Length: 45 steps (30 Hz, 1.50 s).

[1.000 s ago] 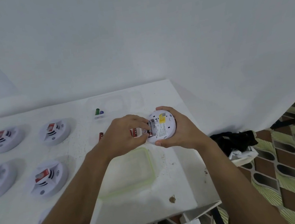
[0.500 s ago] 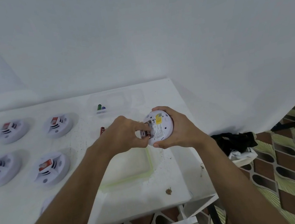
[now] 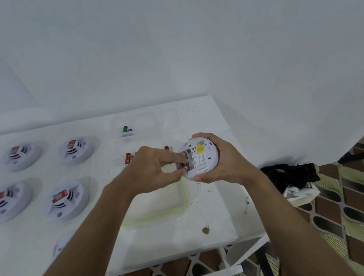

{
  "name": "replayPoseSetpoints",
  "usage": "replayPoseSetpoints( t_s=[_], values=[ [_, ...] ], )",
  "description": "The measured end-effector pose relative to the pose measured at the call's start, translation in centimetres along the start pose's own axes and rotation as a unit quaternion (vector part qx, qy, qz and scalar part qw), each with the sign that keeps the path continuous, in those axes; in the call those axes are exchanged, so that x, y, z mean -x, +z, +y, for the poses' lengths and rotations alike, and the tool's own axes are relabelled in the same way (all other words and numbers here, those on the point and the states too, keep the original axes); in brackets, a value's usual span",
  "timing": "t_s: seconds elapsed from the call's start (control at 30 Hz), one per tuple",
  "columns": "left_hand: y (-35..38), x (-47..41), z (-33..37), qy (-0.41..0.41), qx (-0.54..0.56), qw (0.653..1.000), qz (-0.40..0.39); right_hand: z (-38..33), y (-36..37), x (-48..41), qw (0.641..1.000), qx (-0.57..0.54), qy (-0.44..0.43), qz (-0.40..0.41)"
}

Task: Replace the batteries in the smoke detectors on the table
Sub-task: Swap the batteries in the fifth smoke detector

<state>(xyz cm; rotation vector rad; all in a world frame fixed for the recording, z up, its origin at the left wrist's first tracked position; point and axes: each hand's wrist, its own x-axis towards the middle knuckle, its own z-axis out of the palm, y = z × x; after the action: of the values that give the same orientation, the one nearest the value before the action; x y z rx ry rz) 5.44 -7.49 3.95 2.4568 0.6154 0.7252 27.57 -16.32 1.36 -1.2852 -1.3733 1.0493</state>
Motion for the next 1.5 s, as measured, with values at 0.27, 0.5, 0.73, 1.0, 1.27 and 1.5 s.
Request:
replayPoseSetpoints(
  t_s=[0.27, 0.5, 0.73, 1.0, 1.27, 1.5],
  values=[
    [0.0, 0.1, -0.3, -0.044, 0.006, 0.999, 0.015, 0.0, 0.0, -0.3, 1.0, 0.001, 0.02, -0.014],
    [0.5, -0.9, -0.6, -0.193, 0.129, 0.963, 0.137, 0.3, 0.7, -1.6, 0.999, 0.007, 0.033, -0.006],
    [-1.4, -3.2, -4.5, -0.32, 0.017, 0.936, 0.143, -0.3, 0.6, -3.9, 0.999, 0.008, 0.031, 0.026],
    [-0.3, -5.3, -8.4, -0.334, -0.159, 0.924, -0.096, -0.5, 1.0, -5.8, 0.998, 0.017, 0.035, 0.04],
    [-1.3, -5.6, -9.1, -0.345, -0.155, 0.918, -0.117, -0.2, 1.8, -6.8, 0.998, 0.024, 0.03, 0.049],
    [-6.1, -5.8, -9.8, -0.317, -0.093, 0.944, 0.016, 0.2, 2.6, -8.0, 0.998, 0.025, 0.032, 0.056]
  ],
)
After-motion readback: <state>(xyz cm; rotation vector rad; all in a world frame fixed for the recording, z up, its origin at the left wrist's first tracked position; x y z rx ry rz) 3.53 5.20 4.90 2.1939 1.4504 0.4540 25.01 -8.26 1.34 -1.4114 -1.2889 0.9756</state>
